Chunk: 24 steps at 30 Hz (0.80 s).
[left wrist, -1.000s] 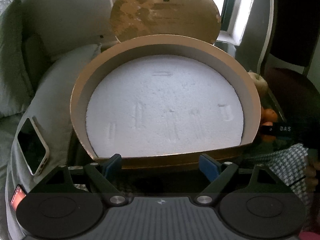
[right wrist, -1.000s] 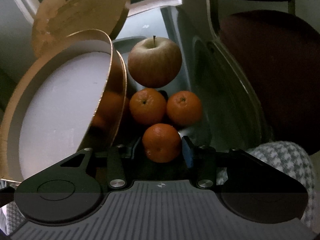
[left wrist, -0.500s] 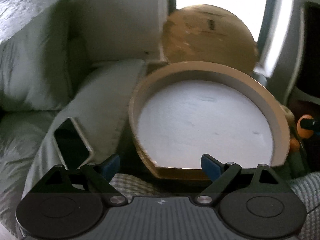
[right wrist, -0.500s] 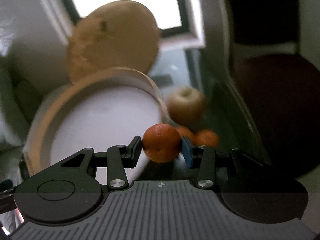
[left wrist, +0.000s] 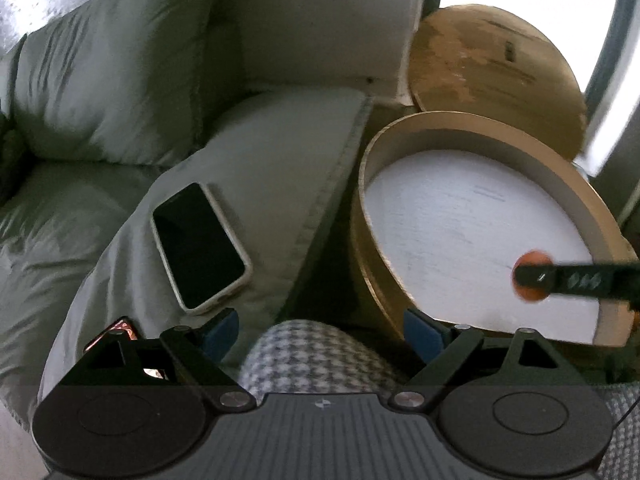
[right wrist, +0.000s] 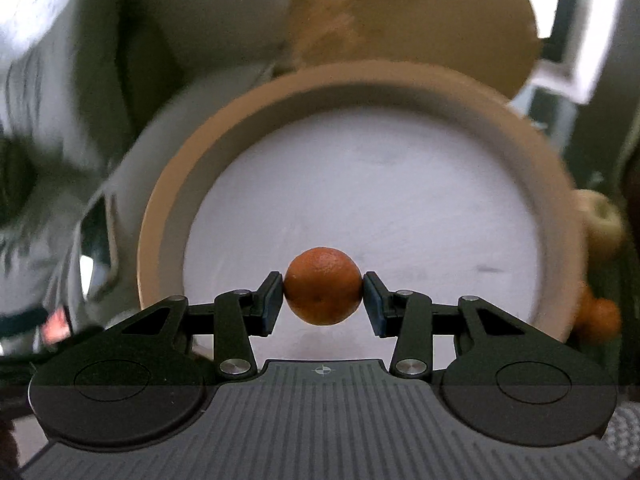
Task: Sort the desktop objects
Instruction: 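Carry the mandarin into the box and open the right tool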
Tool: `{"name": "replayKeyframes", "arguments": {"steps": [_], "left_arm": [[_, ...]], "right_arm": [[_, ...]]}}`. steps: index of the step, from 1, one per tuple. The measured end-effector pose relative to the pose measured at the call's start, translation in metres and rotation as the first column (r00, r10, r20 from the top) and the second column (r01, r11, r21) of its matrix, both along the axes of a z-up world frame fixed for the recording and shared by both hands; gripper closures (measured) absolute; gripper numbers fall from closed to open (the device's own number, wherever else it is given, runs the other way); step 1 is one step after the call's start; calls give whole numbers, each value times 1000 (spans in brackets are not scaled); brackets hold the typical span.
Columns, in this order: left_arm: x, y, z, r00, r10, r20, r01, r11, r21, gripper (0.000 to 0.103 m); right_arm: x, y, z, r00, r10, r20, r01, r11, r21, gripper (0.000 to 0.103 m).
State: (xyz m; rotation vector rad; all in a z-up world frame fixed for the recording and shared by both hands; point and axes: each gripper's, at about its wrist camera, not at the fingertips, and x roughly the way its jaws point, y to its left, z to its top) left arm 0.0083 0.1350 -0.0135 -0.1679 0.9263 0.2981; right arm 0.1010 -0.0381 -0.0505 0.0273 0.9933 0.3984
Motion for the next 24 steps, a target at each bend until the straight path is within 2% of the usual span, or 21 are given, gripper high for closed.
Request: {"name": "replayKeyframes", "arguments": {"steps": [8,12,15,24], "left_arm": [[3,7,-4,1000,-2,-1,2,1000,-26,14],[3,6,-7,1000,-2,-14,2,1000,-25,14],[1,2,-5,1000,-8,-13,8,1000,-18,14],[-8,-30,11,995,-95,2,95,995,20,14]], "right_arm": [[15,37,-37,992,90,-93,-95,994,-57,58],[18,39,-41,991,94,-95,-100,993,-57,55],[18,35,-37,991,86,-104,-91,995,-45,45],[-3,-2,-3,999,43,-33,-41,998,38,43]]}}
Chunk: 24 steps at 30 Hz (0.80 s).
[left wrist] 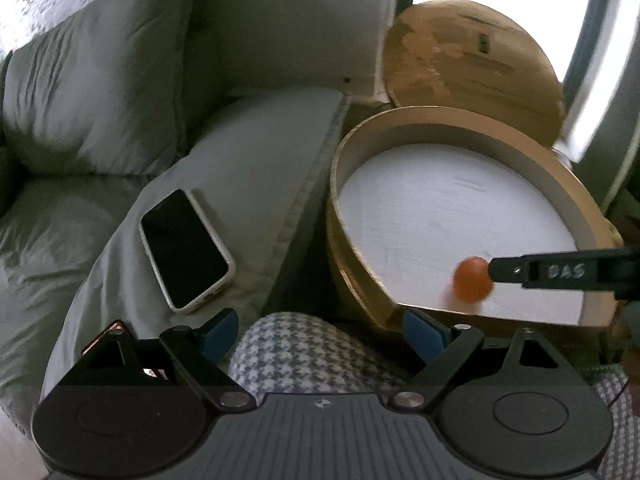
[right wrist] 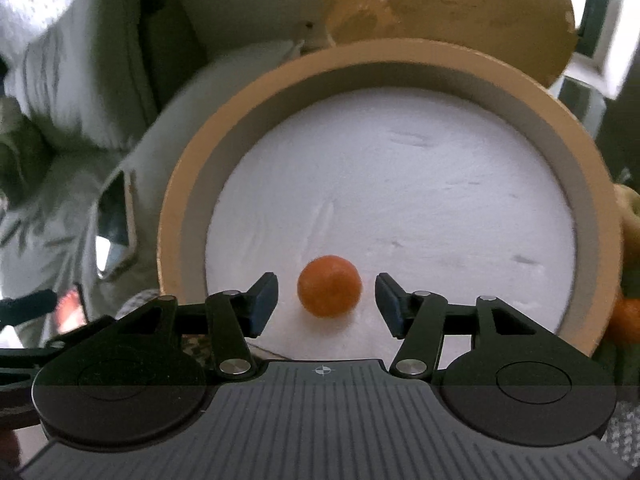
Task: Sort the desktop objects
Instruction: 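Carry the mandarin into the box and open the right tool, then move the right tool back to the remaining mandarins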
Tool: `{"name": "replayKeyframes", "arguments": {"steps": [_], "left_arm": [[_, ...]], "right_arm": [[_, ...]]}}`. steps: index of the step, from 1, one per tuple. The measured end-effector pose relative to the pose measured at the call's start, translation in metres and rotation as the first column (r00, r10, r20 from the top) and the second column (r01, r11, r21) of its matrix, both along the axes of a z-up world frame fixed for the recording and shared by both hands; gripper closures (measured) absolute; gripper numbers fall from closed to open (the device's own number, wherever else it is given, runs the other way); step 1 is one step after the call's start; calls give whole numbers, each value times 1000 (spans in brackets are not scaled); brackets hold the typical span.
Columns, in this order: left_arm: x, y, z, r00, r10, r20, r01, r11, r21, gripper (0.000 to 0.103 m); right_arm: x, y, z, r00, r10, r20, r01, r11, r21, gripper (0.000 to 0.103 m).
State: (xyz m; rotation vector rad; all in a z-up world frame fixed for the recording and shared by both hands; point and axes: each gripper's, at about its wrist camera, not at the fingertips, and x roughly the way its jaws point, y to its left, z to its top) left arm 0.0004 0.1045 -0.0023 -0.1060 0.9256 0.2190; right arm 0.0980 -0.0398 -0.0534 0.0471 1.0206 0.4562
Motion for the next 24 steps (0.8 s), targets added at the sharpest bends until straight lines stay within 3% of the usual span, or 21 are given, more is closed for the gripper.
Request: {"name": "replayKeyframes", "arguments": {"steps": [5,10,13,15,24], "left_arm": [[-4,-29,8,996,-84,7,84,996,13,13],[-6,-58,18,986,-164,16,163,985,54,11],[-5,-76,22,980,-197,14,195,977,79,10],[-4,-89,24,974,-227,13,225,970,92,9],[-4,-146,29,931,-366,-14,364,919,154,6]], "right_arm": [[-19,-43,15,998,-54,-9,55,995,78,52],[-42,-89,22,993,-113,-36,117,980,162,54],[-58,-116,23,985,-165,-44,170,966,197,50],[-67,-132,22,977,-208,-44,213,954,212,35],[-93,-181,24,939,-345,-15,340,915,216,35]]}}
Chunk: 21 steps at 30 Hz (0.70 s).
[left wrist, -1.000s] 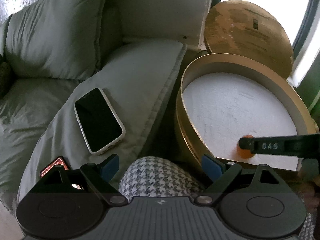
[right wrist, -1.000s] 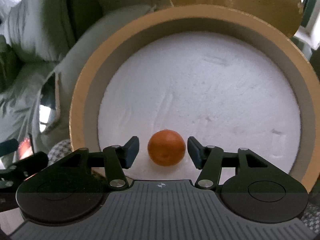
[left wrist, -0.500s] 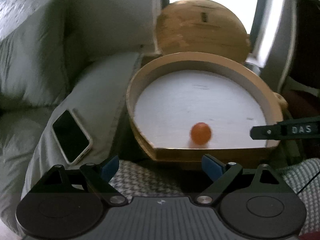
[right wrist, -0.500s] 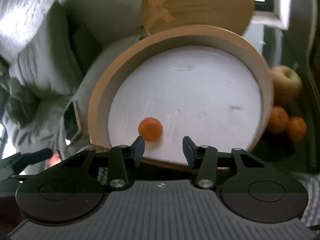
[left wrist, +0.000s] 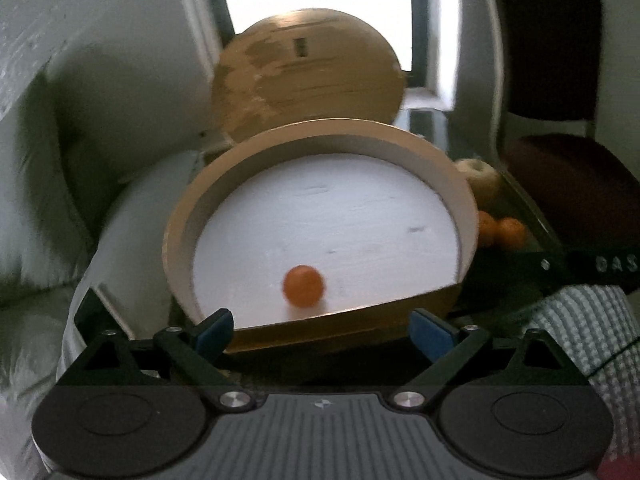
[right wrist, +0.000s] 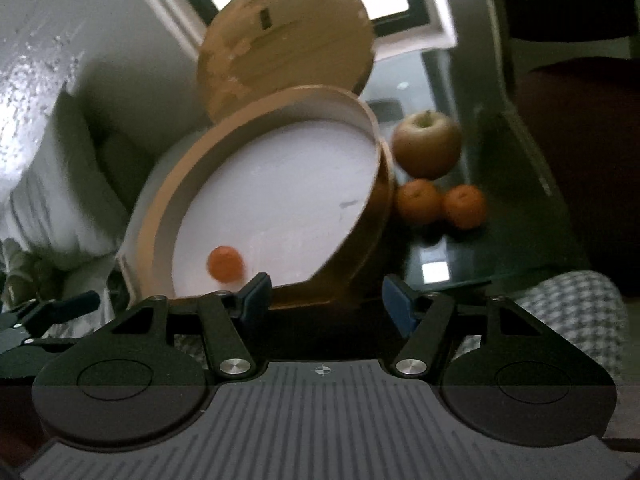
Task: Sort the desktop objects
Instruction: 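Move the right tool back to the remaining mandarins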
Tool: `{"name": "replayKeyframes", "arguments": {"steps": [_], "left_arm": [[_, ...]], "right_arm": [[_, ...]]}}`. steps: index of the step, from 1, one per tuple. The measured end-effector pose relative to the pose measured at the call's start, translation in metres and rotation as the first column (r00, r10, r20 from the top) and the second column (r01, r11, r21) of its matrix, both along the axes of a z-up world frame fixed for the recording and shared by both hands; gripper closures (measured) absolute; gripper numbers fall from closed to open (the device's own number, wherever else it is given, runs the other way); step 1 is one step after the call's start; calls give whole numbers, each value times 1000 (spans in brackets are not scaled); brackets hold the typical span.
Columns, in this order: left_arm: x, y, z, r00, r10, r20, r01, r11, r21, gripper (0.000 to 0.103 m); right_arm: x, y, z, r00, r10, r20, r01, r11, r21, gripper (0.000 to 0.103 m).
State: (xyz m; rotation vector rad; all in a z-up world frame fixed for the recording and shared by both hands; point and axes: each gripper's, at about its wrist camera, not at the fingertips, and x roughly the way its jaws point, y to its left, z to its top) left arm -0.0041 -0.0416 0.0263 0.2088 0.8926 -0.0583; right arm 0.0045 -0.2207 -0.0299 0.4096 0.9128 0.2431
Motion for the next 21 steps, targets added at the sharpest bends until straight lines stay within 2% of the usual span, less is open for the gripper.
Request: {"name": "replayKeyframes", "arguments": {"steps": [4,9,21], "left_arm": [[-4,-12,-8,999,-44,-31,45,998,37,5],[-1,-14,-13,998,-31,-49,35,997,69,4],[19,-19,-24,994,-54,-91,59,997,52,4]], "right_arm": [[-4,-13,-7,999,-36,-26,36,999,15,35],[-5,-26,-21,996,-61,-60,62,998,15,35],[8,-50,-41,982,-156,-110,162,986,49,35]]}}
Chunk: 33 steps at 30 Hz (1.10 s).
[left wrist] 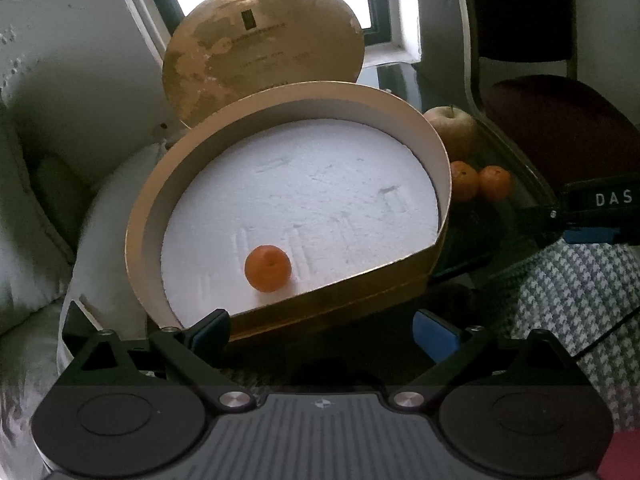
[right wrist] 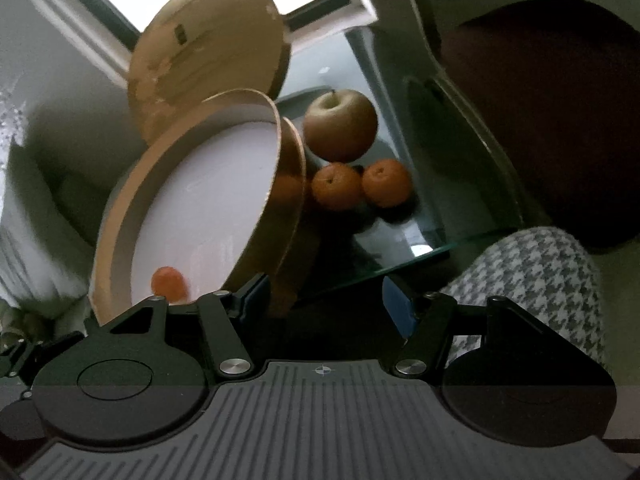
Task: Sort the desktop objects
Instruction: 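Move the right tool back to the remaining mandarins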
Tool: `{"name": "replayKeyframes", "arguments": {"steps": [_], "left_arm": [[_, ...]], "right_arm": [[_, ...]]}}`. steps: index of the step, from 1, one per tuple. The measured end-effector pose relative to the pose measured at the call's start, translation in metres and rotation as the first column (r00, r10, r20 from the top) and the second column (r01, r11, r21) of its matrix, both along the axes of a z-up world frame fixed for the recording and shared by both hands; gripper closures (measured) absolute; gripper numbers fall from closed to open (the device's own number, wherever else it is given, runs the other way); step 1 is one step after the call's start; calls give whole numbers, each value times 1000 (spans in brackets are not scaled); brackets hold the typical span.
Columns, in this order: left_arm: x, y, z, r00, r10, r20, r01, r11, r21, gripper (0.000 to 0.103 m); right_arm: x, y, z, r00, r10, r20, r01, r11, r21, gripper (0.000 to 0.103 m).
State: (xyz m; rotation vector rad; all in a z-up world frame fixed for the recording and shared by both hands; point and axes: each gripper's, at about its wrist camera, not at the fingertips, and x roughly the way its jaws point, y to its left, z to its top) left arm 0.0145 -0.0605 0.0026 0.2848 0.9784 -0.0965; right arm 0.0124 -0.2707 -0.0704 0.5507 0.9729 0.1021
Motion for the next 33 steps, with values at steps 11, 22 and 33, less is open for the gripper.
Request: {"name": "replayKeyframes", "arguments": {"steps": [11,22,33], "left_arm": [[30,4,-8,1000,13,22,-12,998,-67,4],[50,11,-22,999,45,-21,-46,994,-95,4],[53,19,-31,996,71,-47,-76,993,-96,4]], "right_arm": [[34,-21,-25,991,-131,-39,131,991,-8,40],[85,-47,-50,951,-288,-116,294,954,48,40],[117,-43,-70,912,-351,-211,373,925,74,41]]}}
